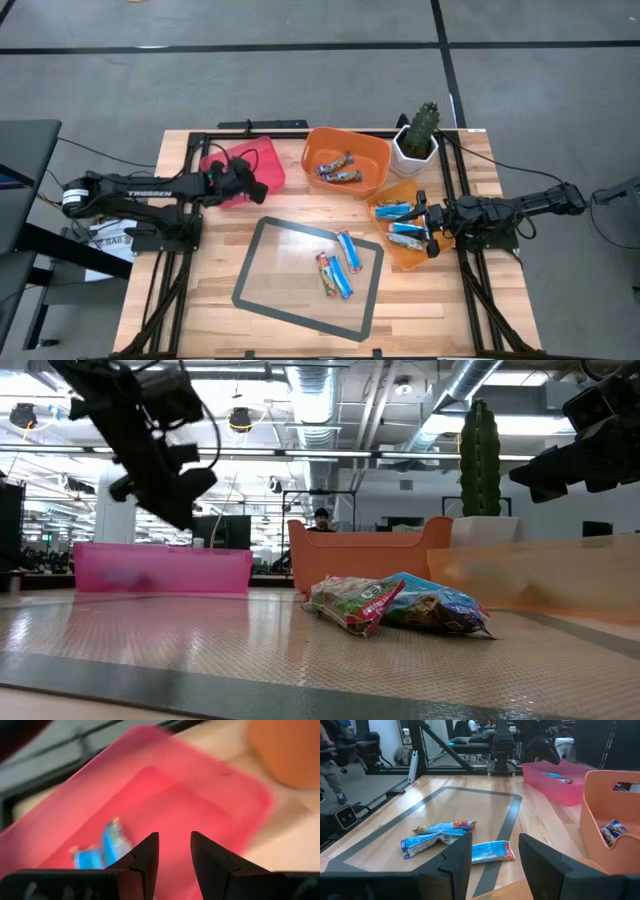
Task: Pick and place Granola Bars by type
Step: Put the red granola bar into the red bin
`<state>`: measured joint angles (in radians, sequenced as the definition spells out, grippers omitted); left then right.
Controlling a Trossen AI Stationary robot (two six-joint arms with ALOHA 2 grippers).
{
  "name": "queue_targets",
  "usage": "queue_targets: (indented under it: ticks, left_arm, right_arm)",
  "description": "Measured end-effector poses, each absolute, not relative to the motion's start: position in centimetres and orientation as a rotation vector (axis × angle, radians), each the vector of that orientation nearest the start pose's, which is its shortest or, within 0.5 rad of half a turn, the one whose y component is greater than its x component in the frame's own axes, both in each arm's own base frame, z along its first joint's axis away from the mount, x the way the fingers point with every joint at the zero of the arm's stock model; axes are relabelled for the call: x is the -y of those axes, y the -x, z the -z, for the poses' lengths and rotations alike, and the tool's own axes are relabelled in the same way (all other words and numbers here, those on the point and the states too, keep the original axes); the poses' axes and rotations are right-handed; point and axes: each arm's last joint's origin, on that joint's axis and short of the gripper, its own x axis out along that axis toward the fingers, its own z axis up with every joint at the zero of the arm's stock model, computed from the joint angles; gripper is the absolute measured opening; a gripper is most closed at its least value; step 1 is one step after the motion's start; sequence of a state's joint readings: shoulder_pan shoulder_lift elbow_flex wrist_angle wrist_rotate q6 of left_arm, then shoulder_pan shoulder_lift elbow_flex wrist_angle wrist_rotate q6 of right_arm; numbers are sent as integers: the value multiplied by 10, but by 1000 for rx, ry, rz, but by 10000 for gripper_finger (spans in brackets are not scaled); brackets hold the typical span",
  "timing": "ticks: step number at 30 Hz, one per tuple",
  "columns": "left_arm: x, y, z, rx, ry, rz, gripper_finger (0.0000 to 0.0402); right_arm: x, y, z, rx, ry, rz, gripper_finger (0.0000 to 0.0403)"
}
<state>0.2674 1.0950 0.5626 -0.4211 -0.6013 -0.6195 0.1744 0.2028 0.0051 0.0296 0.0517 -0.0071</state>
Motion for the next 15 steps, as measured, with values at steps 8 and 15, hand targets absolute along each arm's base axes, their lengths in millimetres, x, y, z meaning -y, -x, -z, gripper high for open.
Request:
queue_targets:
  ticks: [8,15]
  left_arm:
    - [-29,-205,-215,-740,29,-708,106]
    - [5,-211,-218,-797,-221,-258,106]
  right_arm:
    - [-17,-107,-151,-167,26,-123,154]
    - [-17,-107,-151,-167,26,-123,154]
